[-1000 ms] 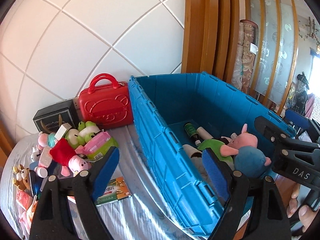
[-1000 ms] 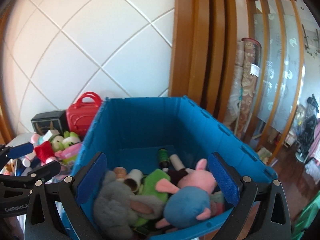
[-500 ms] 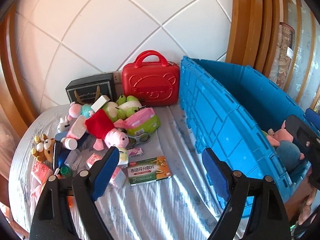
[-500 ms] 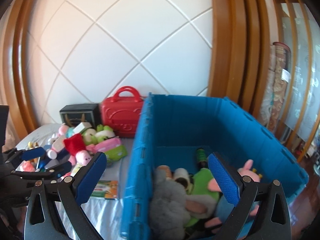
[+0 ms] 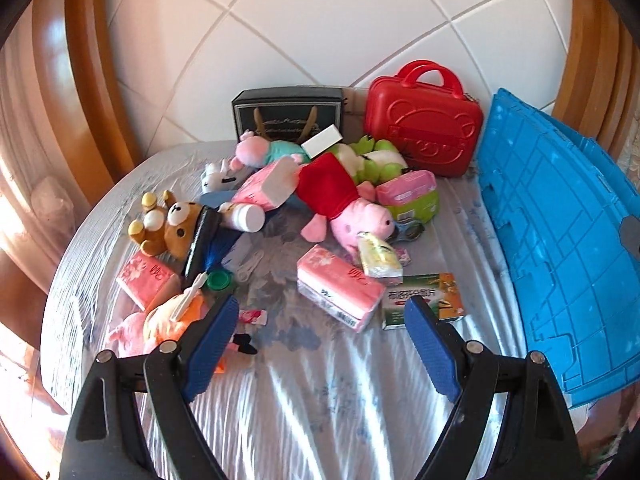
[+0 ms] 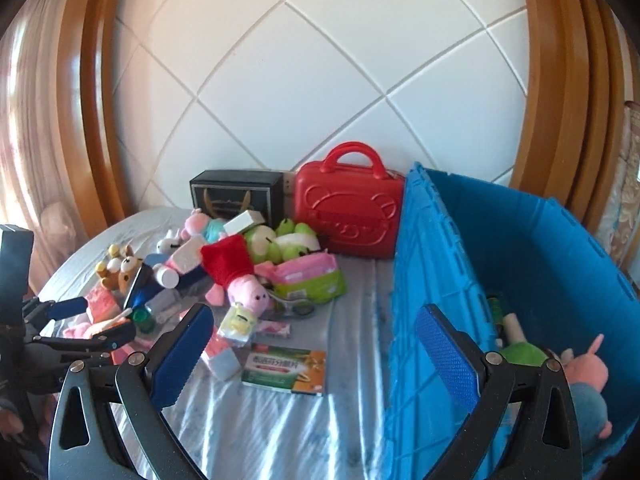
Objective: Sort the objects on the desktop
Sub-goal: 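Return both tools to the pile on the bed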
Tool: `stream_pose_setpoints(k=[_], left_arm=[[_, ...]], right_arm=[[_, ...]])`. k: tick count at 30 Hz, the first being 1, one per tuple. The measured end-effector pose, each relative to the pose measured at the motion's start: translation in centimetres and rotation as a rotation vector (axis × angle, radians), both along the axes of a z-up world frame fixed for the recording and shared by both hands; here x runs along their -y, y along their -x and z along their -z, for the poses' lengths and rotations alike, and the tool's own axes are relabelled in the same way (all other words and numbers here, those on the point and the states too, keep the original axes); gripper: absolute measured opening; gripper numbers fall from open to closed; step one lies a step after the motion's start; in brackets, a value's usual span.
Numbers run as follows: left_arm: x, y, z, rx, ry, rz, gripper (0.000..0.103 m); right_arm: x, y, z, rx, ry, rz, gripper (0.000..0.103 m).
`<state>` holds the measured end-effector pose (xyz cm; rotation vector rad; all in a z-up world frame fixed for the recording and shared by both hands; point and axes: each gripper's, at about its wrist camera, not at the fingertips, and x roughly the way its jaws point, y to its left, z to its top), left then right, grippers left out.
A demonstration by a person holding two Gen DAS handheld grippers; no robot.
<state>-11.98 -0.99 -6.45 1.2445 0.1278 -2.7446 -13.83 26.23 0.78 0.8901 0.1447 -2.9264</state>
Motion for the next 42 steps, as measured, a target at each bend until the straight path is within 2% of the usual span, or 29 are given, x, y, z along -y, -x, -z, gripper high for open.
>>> stream_pose_setpoints(k=[5,9,12,17,23,27,30,33,37,40,42], left_arm=[[3.6,0.4,2.2,0.055,-0.025,-0.056,0.085],[4.2,1.5,4.3,0.101,-0.044,-0.054,0.085],[3.2,2.9,5.9,0.134,-0.059,-0.025,0.085],[0.7,5.9,10.3,0.238,-0.100,0.026,0.085],[-3.0,9.2,14.8,0.328,-0.102,0.085,0.085],[-3.8,11.3,16.8,0.357,-0.068,0.093,0.085],[-2.9,12.1,17.8,0.379,-0.034,0.060,0.085],[-0.6,12.1,18.1,0.382,-0.036,0.010,0.085],[3.7,11.7,18.0,0.382,0.055,-0.116,0.085],[6.9,11.5,17.9,0.393,0.054,-0.200,0.085],[7.7,11.0,17.2,0.381,0.028,-0.207,0.085]], right_arm=[[2.4,1.8,3.0,0.077,-0.014,-0.036,0.103],[3.2,3.0,5.6,0.142,-0.026,-0.043,0.103],[3.1,3.9,7.4,0.183,-0.029,-0.034,0.103],[2.0,6.1,10.1,0.246,-0.032,-0.006,0.103],[0.9,9.0,14.3,0.345,-0.046,-0.002,0.103],[0.2,10.9,16.2,0.395,-0.044,-0.006,0.103],[0.0,12.2,17.3,0.421,-0.037,-0.011,0.103],[0.1,13.1,18.2,0.446,-0.028,-0.010,0.103],[0.9,14.0,19.2,0.471,-0.022,-0.019,0.103],[1.7,14.2,19.7,0.485,-0.018,-0.035,0.103],[2.3,14.3,20.0,0.493,-0.016,-0.047,0.103]])
